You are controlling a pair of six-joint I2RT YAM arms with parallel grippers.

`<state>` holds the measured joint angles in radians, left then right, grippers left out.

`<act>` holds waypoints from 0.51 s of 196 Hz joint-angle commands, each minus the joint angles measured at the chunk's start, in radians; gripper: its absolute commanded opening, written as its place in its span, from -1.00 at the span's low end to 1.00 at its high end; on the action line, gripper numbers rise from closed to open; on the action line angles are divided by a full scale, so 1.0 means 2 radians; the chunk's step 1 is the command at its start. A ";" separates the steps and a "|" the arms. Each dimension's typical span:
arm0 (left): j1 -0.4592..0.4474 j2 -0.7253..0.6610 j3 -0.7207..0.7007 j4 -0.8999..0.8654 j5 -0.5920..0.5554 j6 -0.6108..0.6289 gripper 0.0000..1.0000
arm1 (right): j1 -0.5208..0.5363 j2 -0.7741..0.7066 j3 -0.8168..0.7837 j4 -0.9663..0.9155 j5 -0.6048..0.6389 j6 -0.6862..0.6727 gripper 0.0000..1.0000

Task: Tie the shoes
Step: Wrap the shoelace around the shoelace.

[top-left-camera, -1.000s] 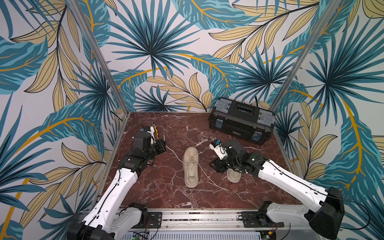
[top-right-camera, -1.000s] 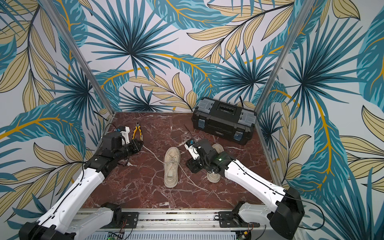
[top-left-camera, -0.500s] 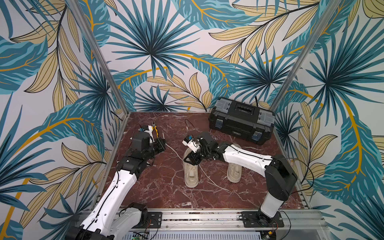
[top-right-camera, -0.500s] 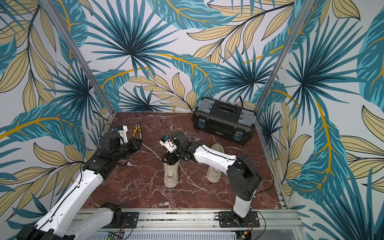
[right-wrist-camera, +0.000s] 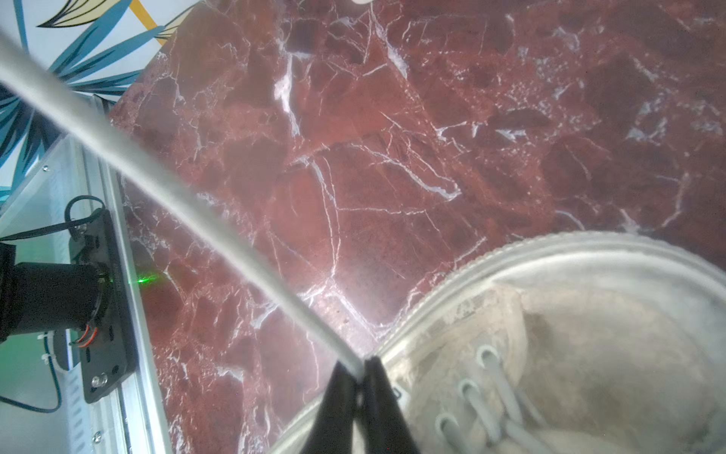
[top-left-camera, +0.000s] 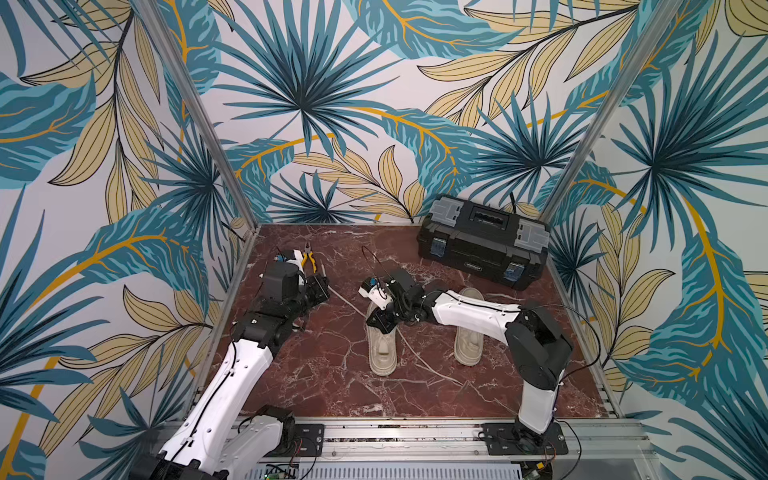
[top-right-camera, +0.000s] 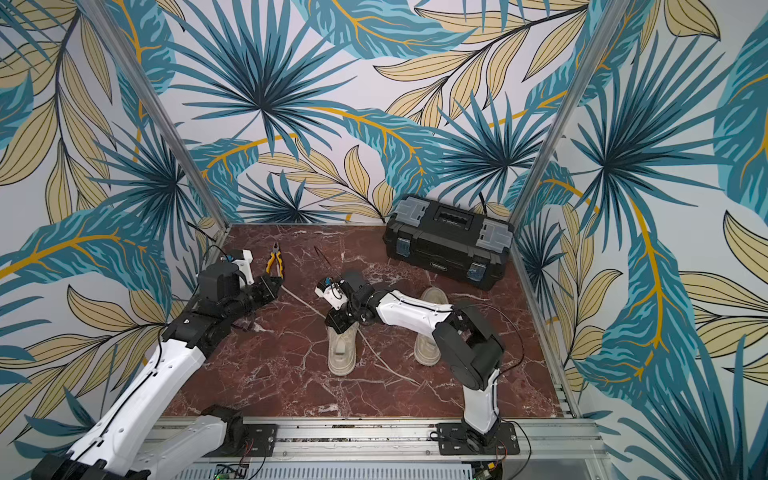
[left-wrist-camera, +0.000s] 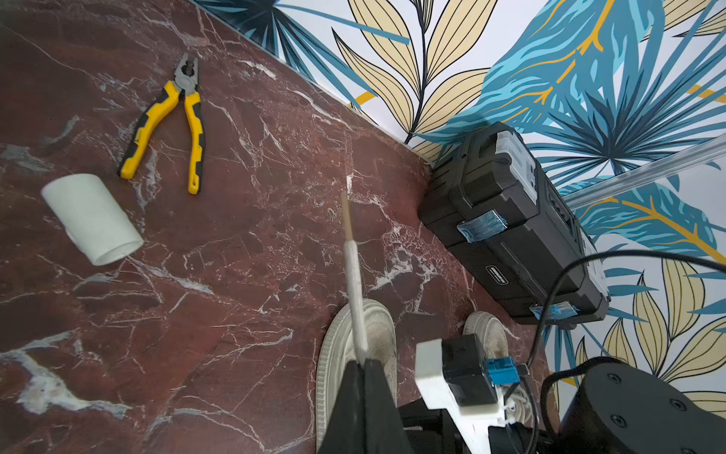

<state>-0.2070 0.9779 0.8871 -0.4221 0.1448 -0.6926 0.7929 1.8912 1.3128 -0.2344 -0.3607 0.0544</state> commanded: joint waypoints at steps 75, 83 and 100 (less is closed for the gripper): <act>-0.011 -0.080 -0.100 -0.140 -0.048 0.022 -1.00 | 0.000 -0.057 -0.048 0.026 0.035 0.011 -1.00; -0.018 -0.091 -0.128 -0.123 -0.036 0.004 -1.00 | 0.000 -0.059 -0.052 0.027 0.033 0.012 -1.00; -0.048 -0.102 -0.177 -0.073 -0.021 -0.040 -1.00 | 0.000 -0.063 -0.059 0.028 0.030 0.014 -1.00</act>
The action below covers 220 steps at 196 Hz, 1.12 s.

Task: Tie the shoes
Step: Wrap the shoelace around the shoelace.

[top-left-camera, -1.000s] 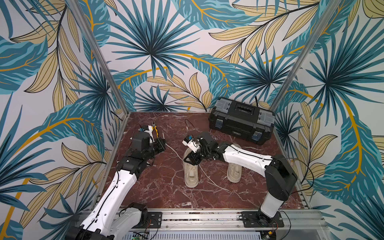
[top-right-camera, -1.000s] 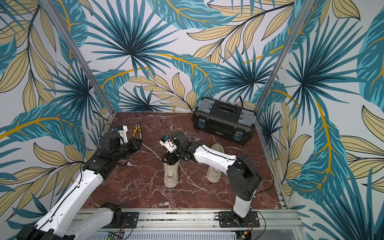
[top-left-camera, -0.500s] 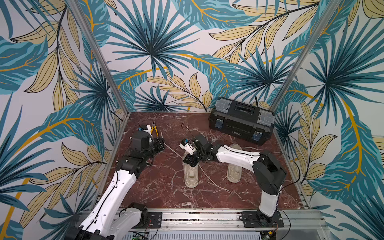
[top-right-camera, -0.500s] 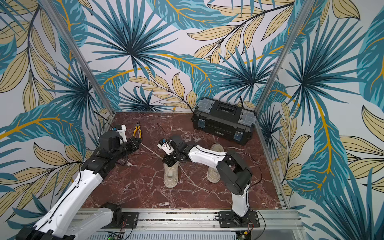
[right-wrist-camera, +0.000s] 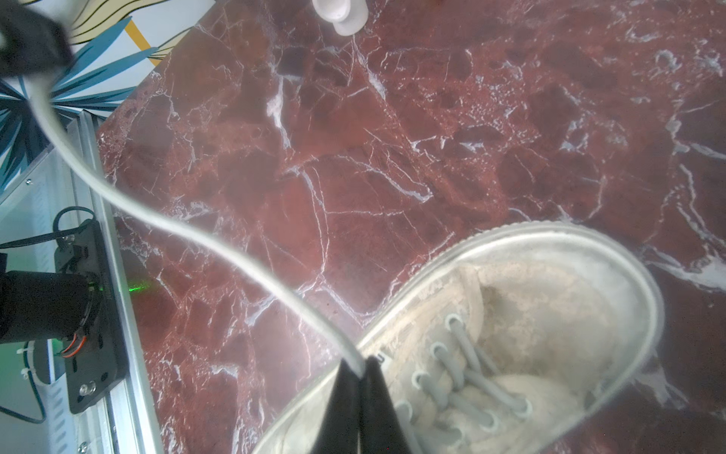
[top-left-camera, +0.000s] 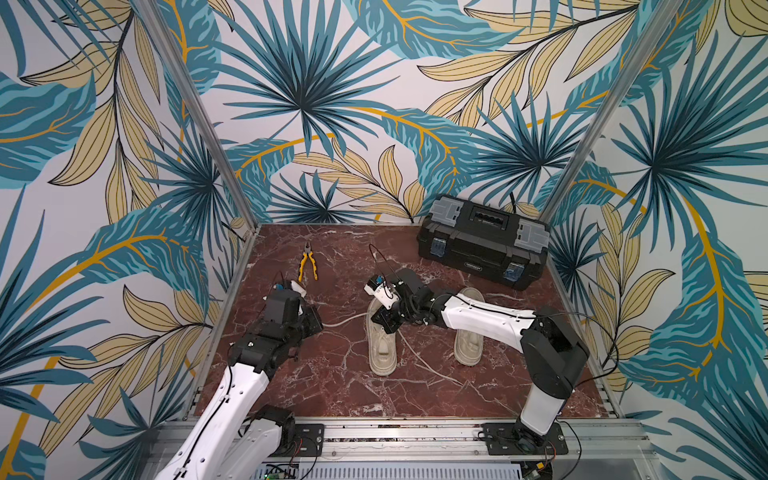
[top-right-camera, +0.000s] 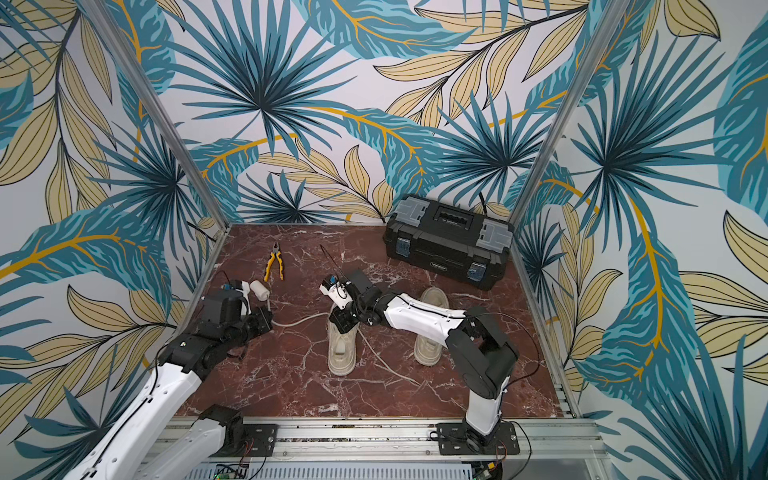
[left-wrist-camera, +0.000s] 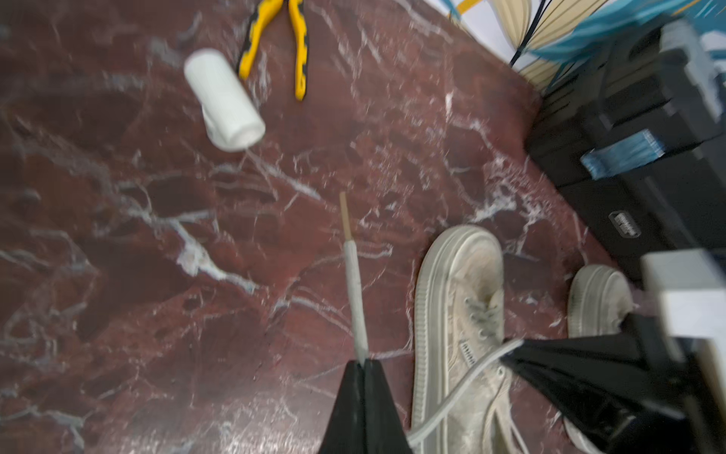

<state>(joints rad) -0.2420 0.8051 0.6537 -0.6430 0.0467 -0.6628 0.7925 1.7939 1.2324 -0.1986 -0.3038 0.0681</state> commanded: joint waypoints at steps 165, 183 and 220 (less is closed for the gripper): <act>-0.108 0.075 0.003 0.177 0.035 -0.075 0.14 | 0.000 -0.029 -0.042 0.013 0.020 0.013 -1.00; -0.102 0.122 0.012 0.238 0.077 -0.083 0.09 | 0.000 -0.029 -0.044 0.014 0.022 0.015 -1.00; -0.100 0.221 0.049 0.275 0.128 -0.082 0.01 | 0.000 -0.029 -0.047 0.022 0.025 0.028 -1.00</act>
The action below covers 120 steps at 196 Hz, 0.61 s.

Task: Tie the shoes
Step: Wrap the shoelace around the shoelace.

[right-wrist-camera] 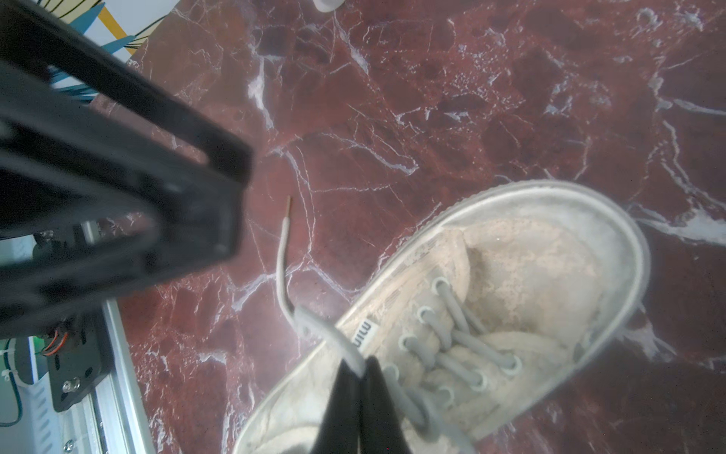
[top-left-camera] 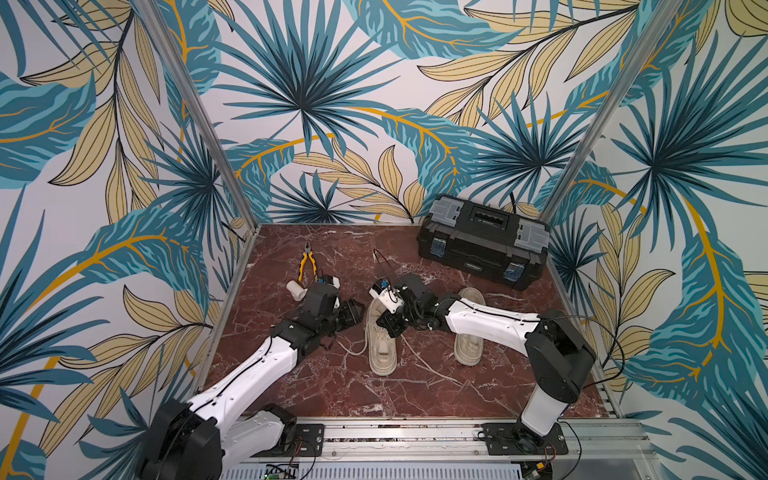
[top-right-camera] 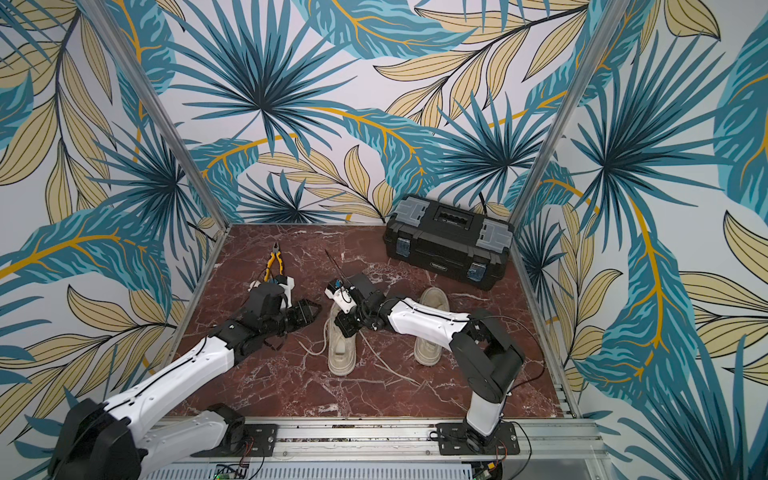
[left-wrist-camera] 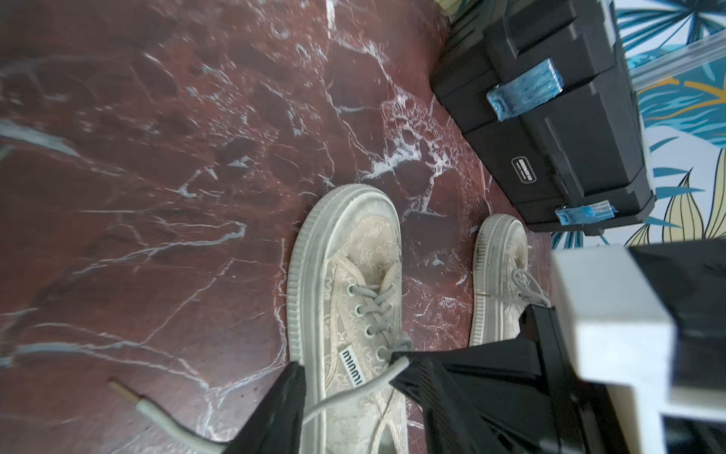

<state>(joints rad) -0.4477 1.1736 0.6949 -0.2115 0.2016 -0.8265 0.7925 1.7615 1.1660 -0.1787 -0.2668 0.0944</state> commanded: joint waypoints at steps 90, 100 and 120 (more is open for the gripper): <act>-0.016 0.072 -0.015 0.127 0.054 -0.039 -0.11 | 0.000 -0.013 -0.018 0.021 0.020 0.034 -1.00; -0.020 0.071 -0.019 0.126 0.050 -0.040 -0.13 | 0.000 -0.013 -0.018 0.020 0.022 0.036 -1.00; -0.023 0.067 -0.024 0.118 0.041 -0.042 -0.15 | 0.000 -0.015 -0.018 0.020 0.030 0.039 -1.00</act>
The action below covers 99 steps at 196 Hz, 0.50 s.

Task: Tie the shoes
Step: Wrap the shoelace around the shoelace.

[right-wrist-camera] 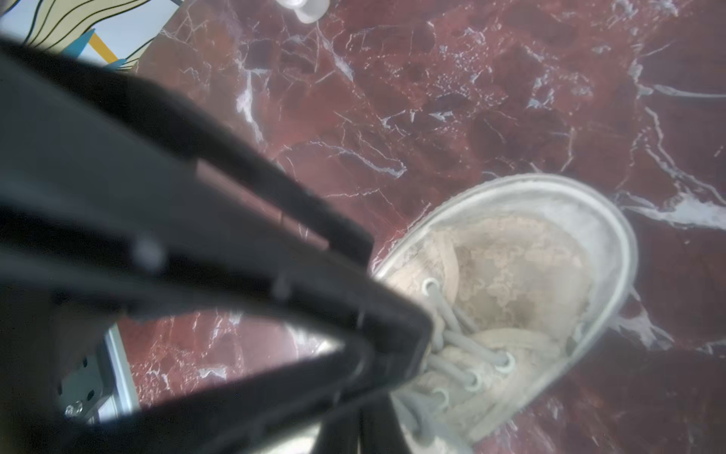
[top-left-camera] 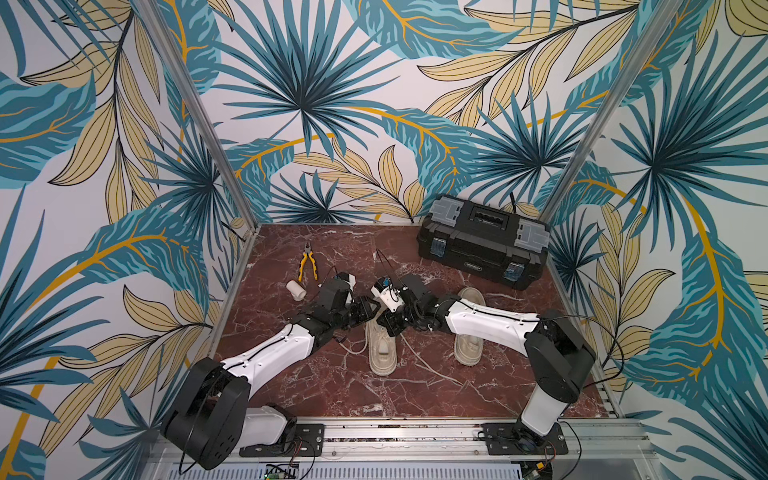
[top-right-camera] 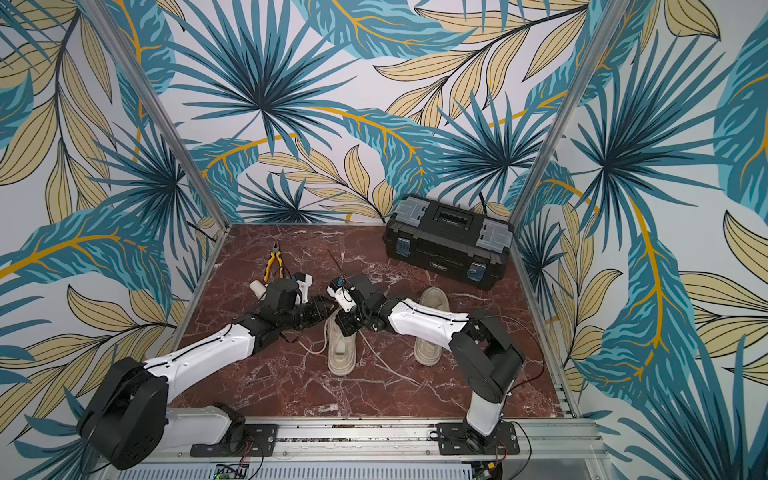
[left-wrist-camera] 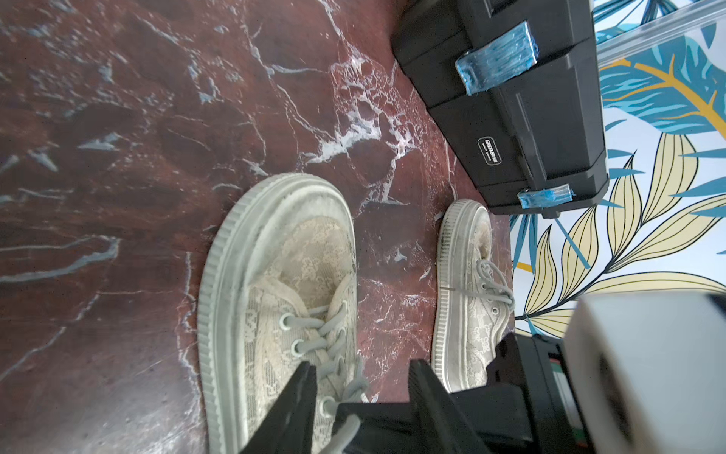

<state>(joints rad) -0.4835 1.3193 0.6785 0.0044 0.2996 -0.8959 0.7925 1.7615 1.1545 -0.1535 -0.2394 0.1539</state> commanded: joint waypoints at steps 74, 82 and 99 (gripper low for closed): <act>-0.020 0.004 -0.025 0.023 -0.015 -0.017 -0.25 | 0.000 -0.011 -0.009 0.017 0.006 0.021 -1.00; -0.021 0.008 -0.024 0.029 -0.015 -0.018 -0.28 | 0.000 -0.011 -0.009 0.017 0.005 0.020 -1.00; -0.023 0.018 -0.021 0.038 -0.011 -0.021 -0.35 | 0.000 -0.011 -0.008 0.017 0.002 0.020 -1.00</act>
<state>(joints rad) -0.5163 1.3266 0.6437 0.0341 0.2699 -0.9325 0.7925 1.7615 1.1545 -0.1509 -0.2195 0.1841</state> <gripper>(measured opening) 0.343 0.035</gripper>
